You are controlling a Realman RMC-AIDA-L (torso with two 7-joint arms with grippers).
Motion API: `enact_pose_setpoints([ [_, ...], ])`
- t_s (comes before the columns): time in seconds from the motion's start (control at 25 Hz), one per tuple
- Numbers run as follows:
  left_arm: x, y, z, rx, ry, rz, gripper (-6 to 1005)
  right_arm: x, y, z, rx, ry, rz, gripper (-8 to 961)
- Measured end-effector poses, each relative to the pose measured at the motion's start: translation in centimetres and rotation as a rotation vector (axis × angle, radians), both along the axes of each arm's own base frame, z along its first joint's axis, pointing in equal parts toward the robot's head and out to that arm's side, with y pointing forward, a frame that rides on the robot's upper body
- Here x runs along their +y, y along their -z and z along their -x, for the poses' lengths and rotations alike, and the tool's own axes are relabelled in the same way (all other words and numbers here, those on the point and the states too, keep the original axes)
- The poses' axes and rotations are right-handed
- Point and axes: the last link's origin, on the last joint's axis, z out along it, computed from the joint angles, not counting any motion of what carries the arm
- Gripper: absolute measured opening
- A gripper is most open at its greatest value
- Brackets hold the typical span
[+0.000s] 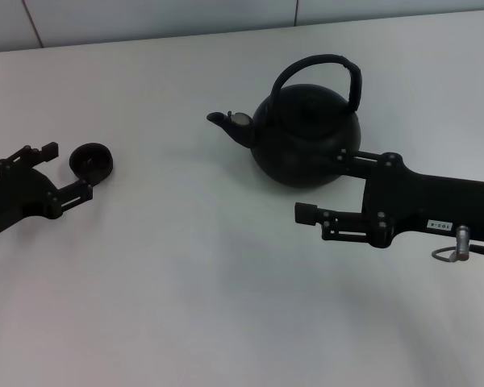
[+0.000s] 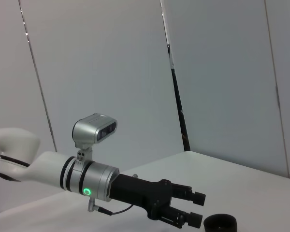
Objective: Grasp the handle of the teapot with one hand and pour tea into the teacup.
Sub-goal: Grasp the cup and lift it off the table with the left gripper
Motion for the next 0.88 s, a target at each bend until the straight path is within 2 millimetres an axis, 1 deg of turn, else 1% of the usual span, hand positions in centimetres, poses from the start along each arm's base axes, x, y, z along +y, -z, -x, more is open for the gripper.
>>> enact_pose_setpoints([
  [0.32, 0.2, 0.1, 0.0, 0.021, 0.009, -0.004, 792, 0.1, 0.0, 0.2, 0.002, -0.003, 0.002, 733],
  [0.4, 0.6, 0.2, 0.1, 0.055, 0.015, -0.015, 792, 0.2, 0.0, 0.2, 0.004, -0.005, 0.001, 732],
  [0.48, 0.6, 0.2, 0.1, 0.055, 0.015, -0.015, 791, 0.2, -0.1, 0.3, 0.008, -0.005, -0.001, 732],
  [0.6, 1.1, 0.8, -0.1, 0.061, 0.009, -0.004, 790, 0.3, -0.2, 0.4, 0.02, -0.005, -0.005, 731],
  [0.88, 1.4, 1.0, -0.3, 0.078, 0.02, 0.001, 787, 0.3, -0.2, 0.5, 0.02, -0.009, -0.007, 728],
])
